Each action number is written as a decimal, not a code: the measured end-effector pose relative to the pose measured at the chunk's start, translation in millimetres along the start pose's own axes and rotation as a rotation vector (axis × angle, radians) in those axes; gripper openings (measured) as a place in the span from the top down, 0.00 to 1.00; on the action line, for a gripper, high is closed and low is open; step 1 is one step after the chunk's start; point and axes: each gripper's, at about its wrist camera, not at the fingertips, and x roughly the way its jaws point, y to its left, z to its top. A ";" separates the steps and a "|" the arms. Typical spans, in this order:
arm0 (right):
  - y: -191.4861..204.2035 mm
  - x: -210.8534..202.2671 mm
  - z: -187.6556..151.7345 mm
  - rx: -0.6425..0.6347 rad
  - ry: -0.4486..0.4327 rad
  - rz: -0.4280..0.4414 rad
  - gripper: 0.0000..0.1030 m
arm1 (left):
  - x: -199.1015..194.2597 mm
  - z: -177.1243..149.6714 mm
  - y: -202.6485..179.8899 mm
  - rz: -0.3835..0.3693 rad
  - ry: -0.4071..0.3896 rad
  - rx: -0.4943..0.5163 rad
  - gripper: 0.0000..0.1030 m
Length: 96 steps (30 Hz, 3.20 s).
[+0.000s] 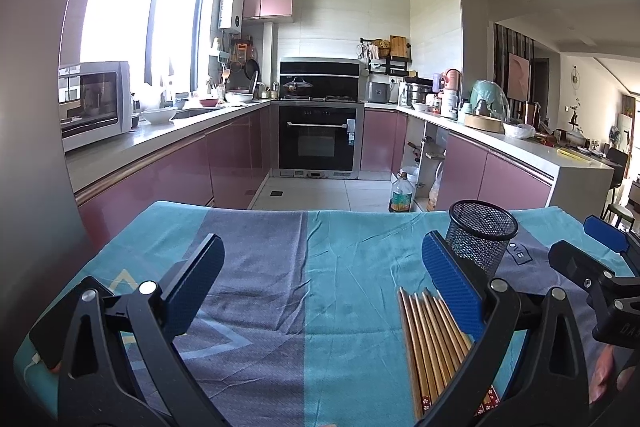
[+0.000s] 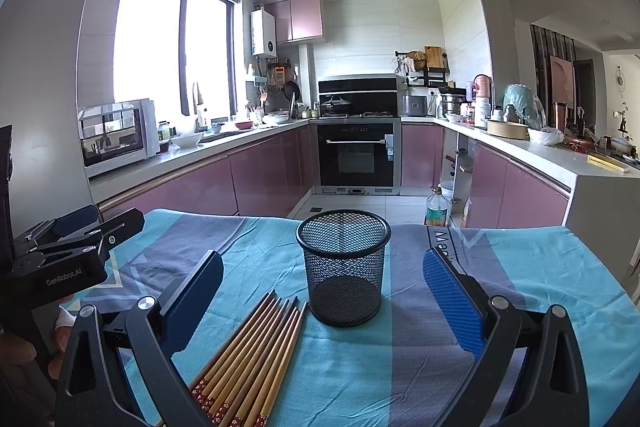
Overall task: Organize utensils
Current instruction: 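Lower the right gripper onto one wooden chopstick and close on it, then lift the chopstick upright with the right gripper and lower it into the mesh cup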
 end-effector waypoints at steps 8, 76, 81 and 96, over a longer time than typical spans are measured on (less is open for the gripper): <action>-4.7 10.6 -5.1 0.014 0.066 0.036 0.06 | 15.9 -5.6 -2.0 -0.039 0.084 0.024 0.05; 7.6 99.8 -44.8 -0.076 0.592 0.173 0.95 | 128.1 -62.7 -45.7 -0.342 0.627 0.131 0.91; -3.6 82.6 -29.9 -0.038 0.544 0.226 0.95 | 118.4 -43.5 -34.6 -0.355 0.579 0.098 0.92; -35.9 37.0 57.1 0.056 0.248 0.320 0.95 | 66.3 64.9 -10.7 -0.542 0.333 -0.004 0.93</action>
